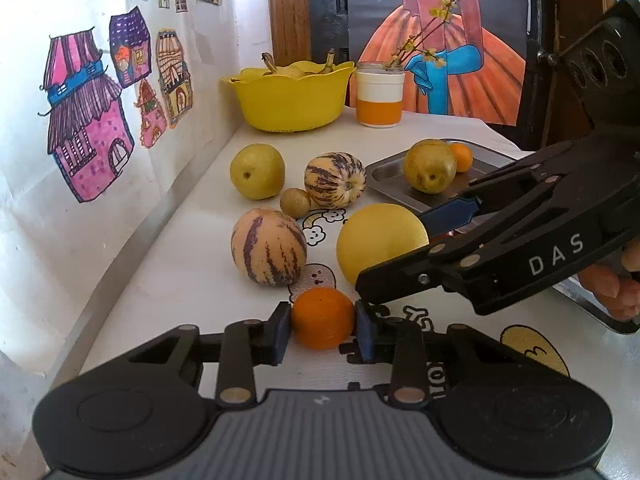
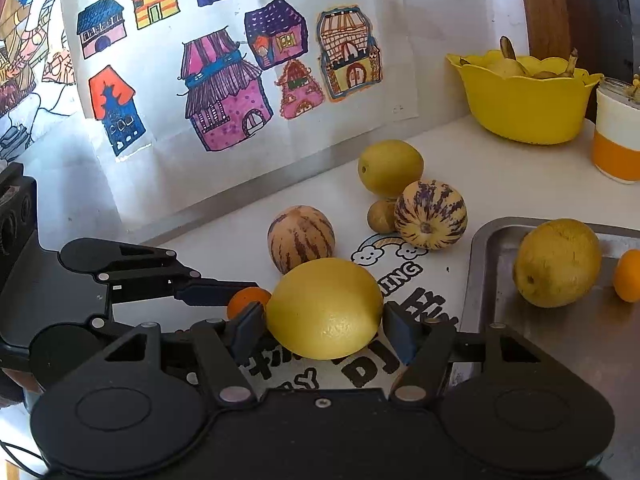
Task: Organize fruits
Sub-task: 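Grasp a mandarin orange with the left tool while the right tool grasps the lemon, then carry the orange and lemon onto the tray and open both tools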
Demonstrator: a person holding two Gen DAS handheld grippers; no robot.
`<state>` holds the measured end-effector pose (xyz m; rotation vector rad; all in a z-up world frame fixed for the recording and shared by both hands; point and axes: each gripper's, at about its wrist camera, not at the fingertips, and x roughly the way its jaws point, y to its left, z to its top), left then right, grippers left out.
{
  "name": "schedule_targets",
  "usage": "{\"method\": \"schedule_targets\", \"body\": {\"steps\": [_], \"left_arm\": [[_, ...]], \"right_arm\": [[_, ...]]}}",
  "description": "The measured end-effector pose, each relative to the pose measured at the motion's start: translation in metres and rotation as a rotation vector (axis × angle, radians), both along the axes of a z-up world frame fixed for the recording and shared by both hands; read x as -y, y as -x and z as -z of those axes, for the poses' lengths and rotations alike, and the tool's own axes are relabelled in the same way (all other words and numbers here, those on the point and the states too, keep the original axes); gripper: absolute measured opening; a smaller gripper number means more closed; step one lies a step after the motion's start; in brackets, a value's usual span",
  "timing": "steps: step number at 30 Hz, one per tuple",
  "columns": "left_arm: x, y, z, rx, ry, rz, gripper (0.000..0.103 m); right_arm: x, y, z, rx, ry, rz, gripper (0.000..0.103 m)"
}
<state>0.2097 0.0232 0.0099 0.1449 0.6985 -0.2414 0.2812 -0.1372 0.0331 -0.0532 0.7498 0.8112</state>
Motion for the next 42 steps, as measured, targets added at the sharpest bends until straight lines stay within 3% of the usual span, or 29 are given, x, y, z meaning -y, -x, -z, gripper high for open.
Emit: {"method": "schedule_targets", "body": {"steps": [17,30,37,42], "left_arm": [[0.009,0.013,-0.014,-0.009,0.020,-0.071,0.036],[0.029,0.017,-0.031,0.006,0.038,-0.080,0.036],[0.055,-0.010,-0.035,-0.007,0.186,-0.084,0.036],[0.082,-0.038,-0.027,-0.033,0.258,-0.071,0.036]], "right_arm": [[0.035,0.012,-0.003,-0.048,-0.144,0.051,0.064],[0.086,0.035,-0.027,0.025,-0.223,0.123,0.064],[0.129,0.022,-0.027,0.054,-0.198,0.250,0.064],[0.154,0.008,-0.018,0.086,-0.118,0.333,0.064]]}}
